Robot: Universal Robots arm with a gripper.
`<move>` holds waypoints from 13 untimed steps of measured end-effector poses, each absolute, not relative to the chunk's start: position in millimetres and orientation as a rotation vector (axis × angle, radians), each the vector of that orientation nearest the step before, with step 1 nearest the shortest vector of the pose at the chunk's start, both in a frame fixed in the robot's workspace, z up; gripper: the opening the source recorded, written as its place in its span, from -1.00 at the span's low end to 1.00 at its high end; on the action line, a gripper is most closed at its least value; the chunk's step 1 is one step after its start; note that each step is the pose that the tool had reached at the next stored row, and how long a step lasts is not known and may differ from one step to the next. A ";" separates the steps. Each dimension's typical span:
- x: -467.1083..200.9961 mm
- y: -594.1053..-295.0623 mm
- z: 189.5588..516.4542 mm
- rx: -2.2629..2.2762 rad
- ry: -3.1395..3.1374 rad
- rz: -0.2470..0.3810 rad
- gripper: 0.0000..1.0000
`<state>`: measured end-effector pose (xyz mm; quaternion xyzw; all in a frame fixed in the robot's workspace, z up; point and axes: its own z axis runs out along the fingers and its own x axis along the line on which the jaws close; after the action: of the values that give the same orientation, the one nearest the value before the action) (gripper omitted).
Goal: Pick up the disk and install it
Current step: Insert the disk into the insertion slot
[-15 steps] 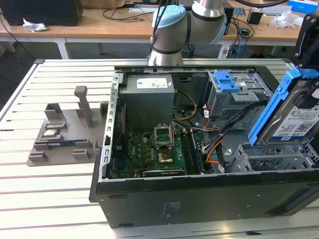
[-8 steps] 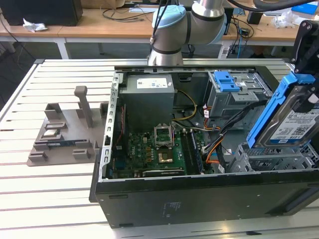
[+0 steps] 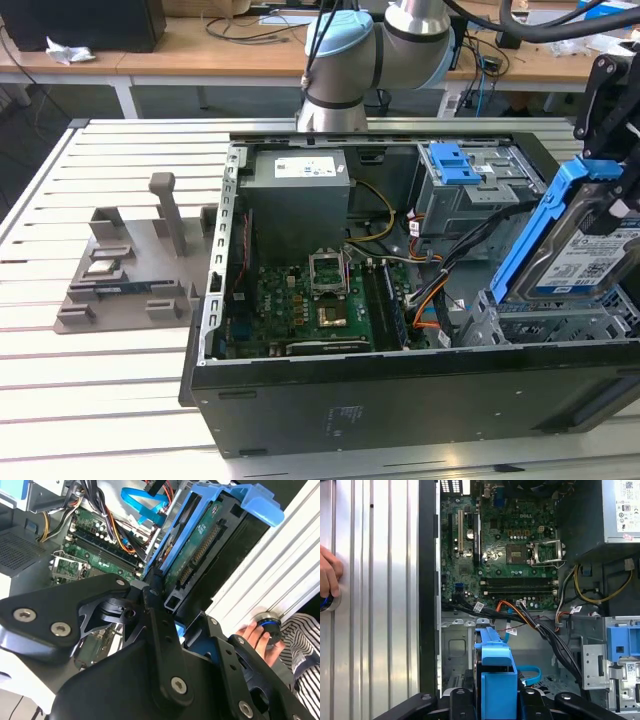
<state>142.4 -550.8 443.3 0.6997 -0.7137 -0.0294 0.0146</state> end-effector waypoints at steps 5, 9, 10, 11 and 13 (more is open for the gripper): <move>141.7 -550.6 434.1 2.178 -2.221 -0.092 -0.27; 141.7 -550.7 424.4 2.178 -2.221 -0.092 -0.27; 141.7 -550.6 421.8 2.179 -2.221 -0.092 -0.27; 141.7 -550.6 418.3 2.179 -2.220 -0.092 -0.27; 141.7 -550.7 412.4 2.179 -2.220 -0.092 -0.27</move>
<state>141.7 -550.7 412.4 0.7001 -0.7133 -0.0294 0.0148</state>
